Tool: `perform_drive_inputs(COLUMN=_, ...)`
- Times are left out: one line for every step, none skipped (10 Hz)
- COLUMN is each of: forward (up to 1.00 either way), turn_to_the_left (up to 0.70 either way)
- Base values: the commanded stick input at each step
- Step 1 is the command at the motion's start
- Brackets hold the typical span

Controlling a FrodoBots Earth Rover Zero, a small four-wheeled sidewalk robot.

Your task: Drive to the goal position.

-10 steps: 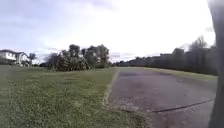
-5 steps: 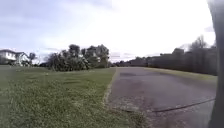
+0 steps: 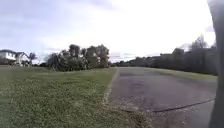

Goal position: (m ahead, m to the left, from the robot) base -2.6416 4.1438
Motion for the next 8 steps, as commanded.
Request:
perform_drive_inputs(forward=0.0, turn_to_the_left=0.0)
perform_drive_inputs(forward=0.0, turn_to_the_left=0.0)
perform_drive_inputs(forward=0.0, turn_to_the_left=0.0)
perform_drive_inputs(forward=0.0, turn_to_the_left=0.0)
perform_drive_inputs(forward=0.0, turn_to_the_left=0.0)
perform_drive_inputs(forward=0.0, turn_to_the_left=0.0)
perform_drive_inputs(forward=0.0, turn_to_the_left=0.0)
perform_drive_inputs(forward=0.02, turn_to_the_left=0.0)
